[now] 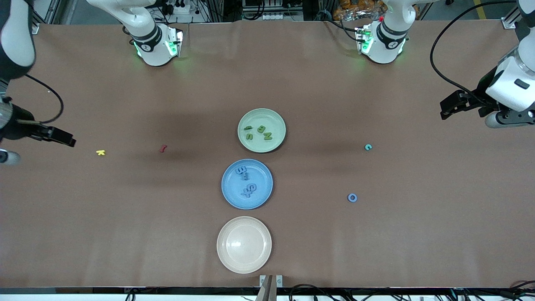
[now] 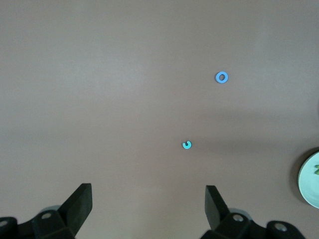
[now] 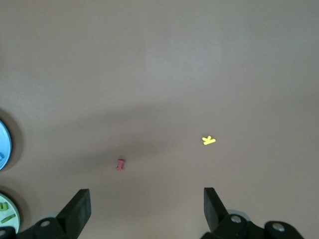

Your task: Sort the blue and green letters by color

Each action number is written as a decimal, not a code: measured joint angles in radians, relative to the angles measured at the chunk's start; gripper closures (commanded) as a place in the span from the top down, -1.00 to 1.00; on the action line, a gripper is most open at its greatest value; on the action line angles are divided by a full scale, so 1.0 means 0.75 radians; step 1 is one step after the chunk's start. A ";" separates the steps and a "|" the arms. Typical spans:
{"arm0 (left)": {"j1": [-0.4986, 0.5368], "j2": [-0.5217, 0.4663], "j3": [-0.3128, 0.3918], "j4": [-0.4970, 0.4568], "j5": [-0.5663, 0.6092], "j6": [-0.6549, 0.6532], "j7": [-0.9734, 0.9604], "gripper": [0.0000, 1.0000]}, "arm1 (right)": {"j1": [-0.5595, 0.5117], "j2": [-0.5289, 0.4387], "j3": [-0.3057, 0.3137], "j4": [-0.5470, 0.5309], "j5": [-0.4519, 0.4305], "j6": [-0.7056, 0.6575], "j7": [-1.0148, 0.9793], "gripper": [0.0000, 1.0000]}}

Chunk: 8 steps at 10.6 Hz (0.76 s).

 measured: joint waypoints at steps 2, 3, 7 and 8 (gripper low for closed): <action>-0.005 -0.001 -0.005 0.001 0.000 0.000 0.000 1.00 | 0.031 -0.036 -0.060 0.072 -0.001 -0.093 -0.002 1.00; -0.004 -0.001 -0.005 0.002 0.000 0.000 0.000 1.00 | 0.032 -0.042 -0.079 0.117 -0.001 -0.137 -0.006 1.00; -0.003 -0.001 -0.004 0.003 0.000 0.000 0.000 1.00 | 0.036 -0.072 -0.105 0.192 -0.001 -0.201 -0.014 1.00; -0.003 -0.001 -0.004 0.003 0.000 0.000 0.000 1.00 | 0.041 -0.084 -0.105 0.193 -0.001 -0.210 -0.014 1.00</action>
